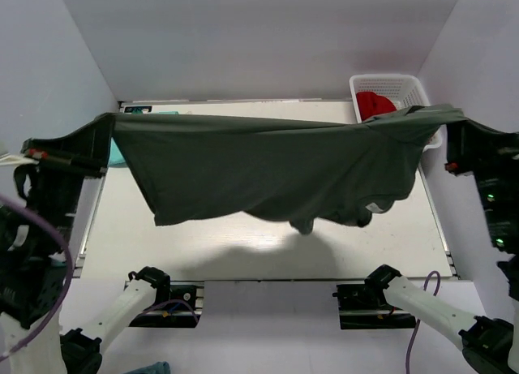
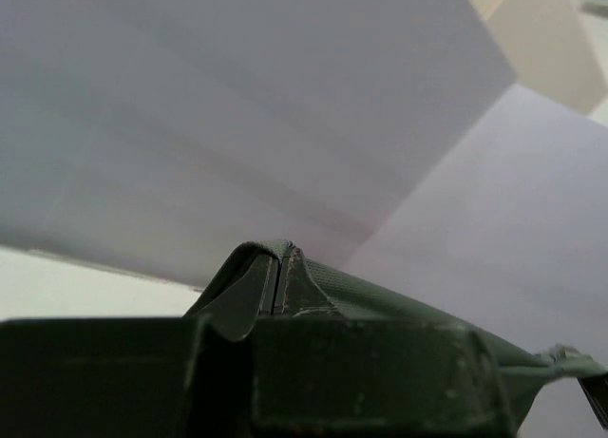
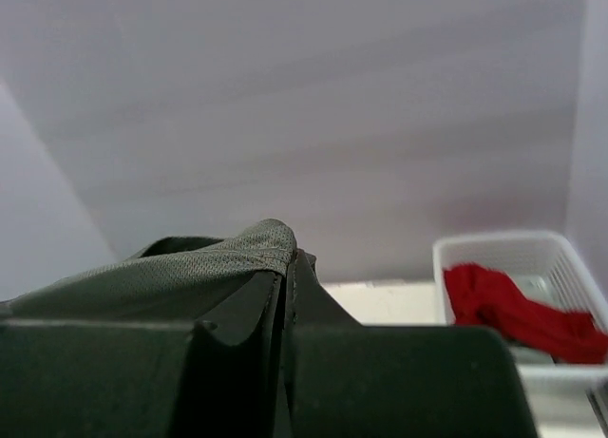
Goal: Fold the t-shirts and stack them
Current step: Flatten out the tshirt
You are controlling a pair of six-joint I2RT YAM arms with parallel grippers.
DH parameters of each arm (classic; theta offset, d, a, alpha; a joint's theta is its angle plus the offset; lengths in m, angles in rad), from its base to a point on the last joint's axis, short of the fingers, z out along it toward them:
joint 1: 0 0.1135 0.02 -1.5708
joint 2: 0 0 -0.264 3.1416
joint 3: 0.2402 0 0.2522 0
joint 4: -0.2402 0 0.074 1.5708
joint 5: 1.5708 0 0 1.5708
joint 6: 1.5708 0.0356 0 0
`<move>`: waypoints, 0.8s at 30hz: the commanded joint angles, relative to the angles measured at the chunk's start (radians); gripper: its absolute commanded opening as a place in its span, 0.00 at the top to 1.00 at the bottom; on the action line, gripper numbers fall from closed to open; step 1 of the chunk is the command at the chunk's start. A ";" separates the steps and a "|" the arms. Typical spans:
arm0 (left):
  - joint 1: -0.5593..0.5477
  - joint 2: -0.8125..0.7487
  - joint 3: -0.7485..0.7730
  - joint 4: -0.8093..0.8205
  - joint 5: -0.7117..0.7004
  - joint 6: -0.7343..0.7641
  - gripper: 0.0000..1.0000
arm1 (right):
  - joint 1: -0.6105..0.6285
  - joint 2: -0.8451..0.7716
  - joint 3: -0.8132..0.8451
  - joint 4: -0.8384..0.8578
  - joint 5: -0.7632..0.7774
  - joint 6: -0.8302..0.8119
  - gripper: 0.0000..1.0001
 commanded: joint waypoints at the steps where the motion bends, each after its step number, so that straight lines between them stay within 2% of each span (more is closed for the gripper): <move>1: 0.003 -0.015 0.047 -0.063 0.066 0.025 1.00 | -0.008 -0.004 0.078 0.000 -0.132 -0.078 1.00; 4: 0.003 -0.015 0.060 -0.063 0.089 0.025 1.00 | -0.008 0.031 0.084 0.034 -0.137 -0.108 1.00; 8: 0.003 0.037 0.031 -0.063 0.032 0.034 1.00 | -0.007 0.112 0.043 0.131 -0.091 -0.157 1.00; 10: 0.003 0.086 -0.020 -0.063 -0.006 0.034 1.00 | -0.004 0.176 -0.038 0.187 0.025 -0.184 1.00; 11: 0.003 0.106 -0.043 -0.042 -0.055 0.034 1.00 | -0.004 0.197 -0.061 0.268 0.074 -0.187 1.00; 12: 0.003 0.126 -0.095 -0.032 -0.082 0.023 1.00 | -0.004 0.243 -0.108 0.303 0.235 -0.204 1.00; 13: 0.003 0.149 -0.123 -0.023 -0.113 0.023 1.00 | -0.007 0.266 -0.138 0.339 0.283 -0.245 1.00; 14: 0.003 0.207 -0.147 -0.009 -0.179 0.013 1.00 | -0.011 0.312 -0.228 0.480 0.323 -0.285 1.00; 15: 0.003 0.246 -0.188 -0.009 -0.210 0.004 1.00 | -0.014 0.373 -0.251 0.523 0.399 -0.302 1.00; 18: 0.003 0.385 -0.238 -0.020 -0.316 -0.024 1.00 | -0.053 0.526 -0.307 0.600 0.400 -0.293 1.00; 23: 0.051 0.787 -0.250 -0.017 -0.397 -0.078 1.00 | -0.178 0.814 -0.301 0.588 0.237 -0.158 1.00; 24: 0.062 0.851 -0.232 -0.017 -0.397 -0.092 0.93 | -0.188 0.899 -0.279 0.572 0.228 -0.143 1.00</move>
